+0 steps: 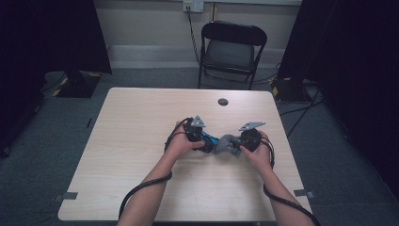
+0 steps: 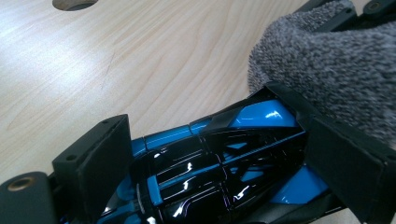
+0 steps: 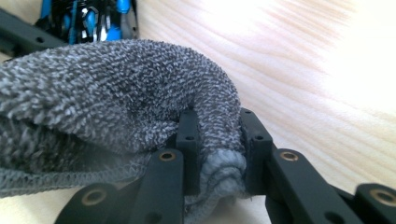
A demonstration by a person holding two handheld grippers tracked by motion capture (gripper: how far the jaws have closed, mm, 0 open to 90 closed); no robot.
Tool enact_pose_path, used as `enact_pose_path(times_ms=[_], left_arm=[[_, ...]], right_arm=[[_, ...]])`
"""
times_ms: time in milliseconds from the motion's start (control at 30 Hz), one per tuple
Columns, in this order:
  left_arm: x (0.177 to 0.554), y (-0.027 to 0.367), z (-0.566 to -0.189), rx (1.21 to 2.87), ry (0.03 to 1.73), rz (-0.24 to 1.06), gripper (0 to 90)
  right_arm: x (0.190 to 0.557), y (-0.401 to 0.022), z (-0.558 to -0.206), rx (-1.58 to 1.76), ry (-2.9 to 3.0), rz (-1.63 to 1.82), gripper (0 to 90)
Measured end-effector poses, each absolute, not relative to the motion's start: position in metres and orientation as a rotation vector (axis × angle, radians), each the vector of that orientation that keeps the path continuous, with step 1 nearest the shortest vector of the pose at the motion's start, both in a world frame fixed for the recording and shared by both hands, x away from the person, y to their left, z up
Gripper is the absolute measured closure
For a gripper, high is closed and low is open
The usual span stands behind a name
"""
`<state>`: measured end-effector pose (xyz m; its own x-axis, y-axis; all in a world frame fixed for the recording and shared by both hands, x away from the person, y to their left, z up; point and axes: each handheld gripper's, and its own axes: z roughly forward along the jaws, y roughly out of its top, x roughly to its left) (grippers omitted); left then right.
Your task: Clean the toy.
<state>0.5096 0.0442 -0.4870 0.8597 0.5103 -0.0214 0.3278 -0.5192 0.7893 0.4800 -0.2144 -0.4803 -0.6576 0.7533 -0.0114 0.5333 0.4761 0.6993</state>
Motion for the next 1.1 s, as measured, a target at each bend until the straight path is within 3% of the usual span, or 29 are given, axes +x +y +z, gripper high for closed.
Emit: enact_pose_path(times_ms=[1100], left_arm=[[0.508,0.045,-0.488,2.149,0.61,0.28,7.6]], right_arm=[[0.493,-0.237,-0.48,1.289,2.223,1.016,73.6]])
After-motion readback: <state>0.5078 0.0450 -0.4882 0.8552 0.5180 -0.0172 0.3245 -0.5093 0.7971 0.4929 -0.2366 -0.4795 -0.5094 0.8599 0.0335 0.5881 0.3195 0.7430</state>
